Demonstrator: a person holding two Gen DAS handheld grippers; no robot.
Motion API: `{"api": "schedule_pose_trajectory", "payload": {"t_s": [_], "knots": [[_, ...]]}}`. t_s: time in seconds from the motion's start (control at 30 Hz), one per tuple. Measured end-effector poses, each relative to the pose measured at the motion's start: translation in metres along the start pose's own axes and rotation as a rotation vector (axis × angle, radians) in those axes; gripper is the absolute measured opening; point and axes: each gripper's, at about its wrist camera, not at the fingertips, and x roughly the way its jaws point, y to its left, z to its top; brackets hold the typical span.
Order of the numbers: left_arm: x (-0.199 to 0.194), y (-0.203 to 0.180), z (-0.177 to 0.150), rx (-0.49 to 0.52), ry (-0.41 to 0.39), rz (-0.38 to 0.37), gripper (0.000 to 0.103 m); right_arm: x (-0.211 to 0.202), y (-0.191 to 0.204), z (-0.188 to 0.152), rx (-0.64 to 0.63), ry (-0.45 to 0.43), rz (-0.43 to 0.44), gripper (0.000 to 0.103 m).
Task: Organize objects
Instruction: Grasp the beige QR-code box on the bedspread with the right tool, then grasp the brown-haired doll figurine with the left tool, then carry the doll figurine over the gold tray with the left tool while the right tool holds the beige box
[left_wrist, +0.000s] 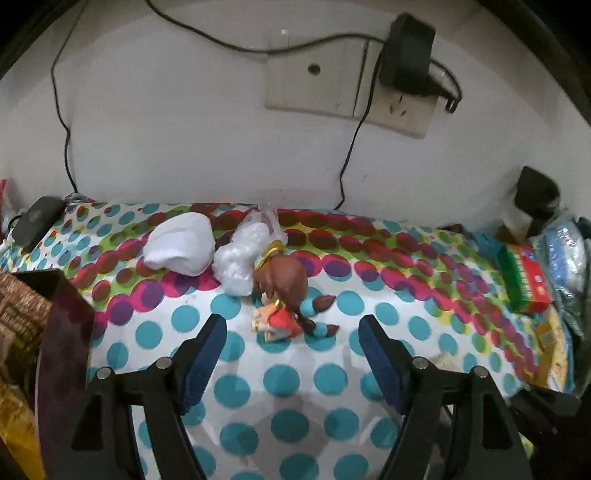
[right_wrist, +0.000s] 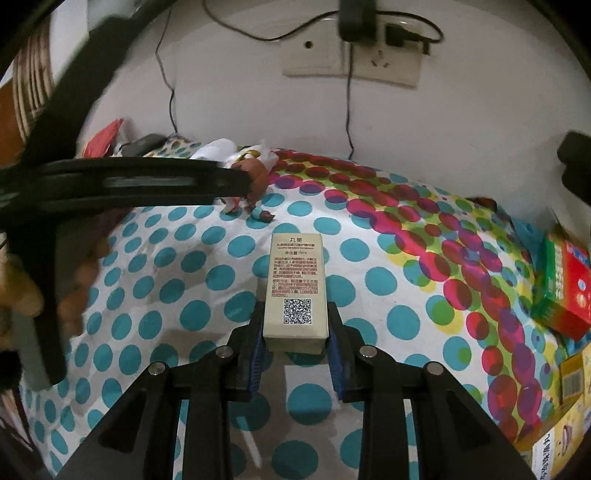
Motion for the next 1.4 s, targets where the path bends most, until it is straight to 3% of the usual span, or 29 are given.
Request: {"api": "schedule_pose_trajectory", "payload": {"t_s": [0.23, 0.47, 0.53, 0.57, 0.6, 0.67, 0.87, 1.4], "knots": [[0.034, 0.004, 0.003, -0.025, 0.05, 0.036, 0.076, 0.004, -0.001, 0.001, 0.011, 0.017, 0.028, 0.028], [0.041, 0.002, 0.0, 0.011, 0.029, 0.012, 0.076, 0.01, -0.011, 0.001, 0.074, 0.038, 0.048, 0.028], [0.043, 0.002, 0.001, 0.013, 0.037, 0.003, 0.064, 0.011, -0.012, 0.001, 0.079, 0.043, 0.043, 0.028], [0.042, 0.003, 0.002, 0.013, 0.026, 0.011, 0.043, 0.011, -0.012, 0.001, 0.079, 0.046, 0.041, 0.028], [0.041, 0.004, 0.004, 0.008, 0.017, 0.003, 0.037, 0.011, -0.011, 0.001, 0.076, 0.045, 0.033, 0.028], [0.041, 0.006, 0.006, 0.014, 0.009, -0.025, 0.036, 0.011, -0.008, 0.001, 0.062, 0.049, 0.017, 0.029], [0.028, 0.004, -0.002, 0.039, -0.016, -0.011, 0.036, 0.012, -0.004, 0.001, 0.039, 0.053, -0.005, 0.029], [-0.028, -0.013, -0.053, 0.113, -0.034, -0.004, 0.036, 0.011, -0.003, 0.002, 0.011, 0.061, -0.063, 0.029]]}}
